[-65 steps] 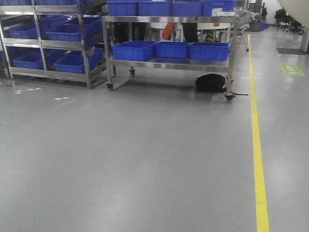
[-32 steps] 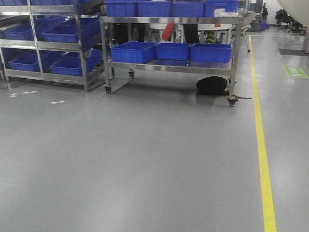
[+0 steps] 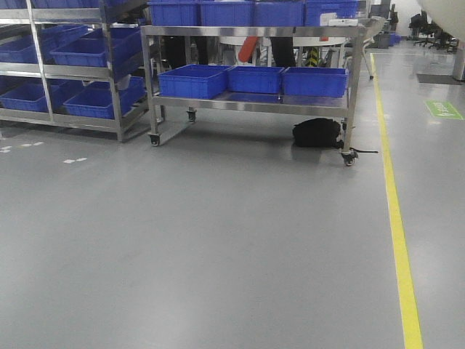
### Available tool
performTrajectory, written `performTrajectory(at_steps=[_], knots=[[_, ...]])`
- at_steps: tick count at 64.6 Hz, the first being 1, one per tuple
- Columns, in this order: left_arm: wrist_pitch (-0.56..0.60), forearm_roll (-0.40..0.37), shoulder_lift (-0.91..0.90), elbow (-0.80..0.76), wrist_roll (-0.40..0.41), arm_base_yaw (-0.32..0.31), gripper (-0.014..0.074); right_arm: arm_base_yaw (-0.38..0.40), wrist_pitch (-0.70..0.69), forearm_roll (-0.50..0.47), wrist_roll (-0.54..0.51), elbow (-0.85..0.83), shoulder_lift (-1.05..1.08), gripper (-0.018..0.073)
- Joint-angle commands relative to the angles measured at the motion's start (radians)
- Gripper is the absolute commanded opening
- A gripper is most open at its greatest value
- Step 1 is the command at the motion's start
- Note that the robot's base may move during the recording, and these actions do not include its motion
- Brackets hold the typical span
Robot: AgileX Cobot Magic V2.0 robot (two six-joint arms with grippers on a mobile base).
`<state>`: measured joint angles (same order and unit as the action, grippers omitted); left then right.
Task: Move white bin to right shelf second layer
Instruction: 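Drive forward past the crate cart carrying the bin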
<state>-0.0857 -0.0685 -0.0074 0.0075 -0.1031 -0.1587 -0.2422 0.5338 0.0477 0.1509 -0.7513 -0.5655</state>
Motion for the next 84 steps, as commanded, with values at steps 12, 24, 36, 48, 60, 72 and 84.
performTrajectory(at_steps=[12,24,36,48,60,72,84], knots=[[0.086,-0.005,-0.014,0.037,0.004,-0.004,0.0085,0.006,-0.103,0.006,-0.002,-0.032,-0.008,0.0048],[0.086,-0.005,-0.014,0.037,0.004,-0.004,0.0085,0.006,-0.103,0.006,-0.002,-0.032,-0.008,0.0048],[0.086,-0.005,-0.014,0.037,0.004,-0.004,0.0085,0.006,-0.103,0.006,-0.002,-0.032,-0.008,0.0048],[0.086,-0.005,-0.014,0.037,0.004,-0.004,0.0085,0.006,-0.103,0.006,-0.002,-0.032,-0.008,0.0048],[0.086,-0.005,-0.014,0.037,0.004,-0.004,0.0085,0.006,-0.103,0.006,-0.002,-0.032,-0.008,0.0048],[0.086,-0.005,-0.014,0.037,0.004,-0.004,0.0085,0.006,-0.103,0.006,-0.002,-0.032,-0.008,0.0048],[0.086,-0.005,-0.014,0.037,0.004,-0.004,0.0085,0.006,-0.103,0.006,-0.002,-0.032,-0.008,0.0048]])
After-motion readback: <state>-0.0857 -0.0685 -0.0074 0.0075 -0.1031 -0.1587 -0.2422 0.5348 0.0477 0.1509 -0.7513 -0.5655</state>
